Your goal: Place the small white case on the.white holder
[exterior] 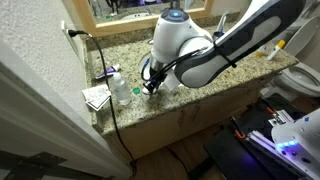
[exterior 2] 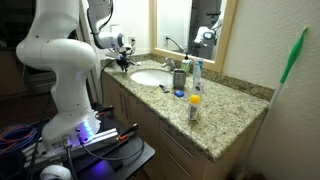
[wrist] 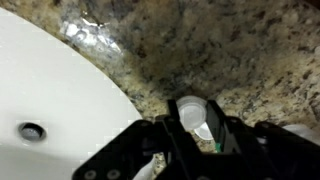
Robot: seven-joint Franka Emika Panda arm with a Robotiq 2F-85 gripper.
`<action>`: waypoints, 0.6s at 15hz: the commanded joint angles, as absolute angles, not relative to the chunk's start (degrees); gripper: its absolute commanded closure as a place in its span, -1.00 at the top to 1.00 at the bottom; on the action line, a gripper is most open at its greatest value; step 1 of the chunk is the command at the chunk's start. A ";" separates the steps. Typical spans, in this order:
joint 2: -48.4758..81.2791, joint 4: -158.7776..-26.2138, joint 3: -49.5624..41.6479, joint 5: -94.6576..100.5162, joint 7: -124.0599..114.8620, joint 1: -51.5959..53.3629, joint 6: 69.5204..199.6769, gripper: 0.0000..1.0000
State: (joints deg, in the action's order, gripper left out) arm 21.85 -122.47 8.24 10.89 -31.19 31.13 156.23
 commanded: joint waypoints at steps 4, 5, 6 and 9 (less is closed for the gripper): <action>23.88 -120.97 7.70 11.23 -30.73 31.59 155.68 -0.71; 23.74 -121.00 7.59 11.26 -31.09 31.70 155.80 0.16; 23.27 -121.17 7.83 11.00 -30.74 31.54 155.66 0.18; 21.41 -121.91 7.45 11.58 -31.46 32.01 155.97 0.58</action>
State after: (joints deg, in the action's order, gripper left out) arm 22.07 -122.26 8.20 10.89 -31.18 31.23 156.13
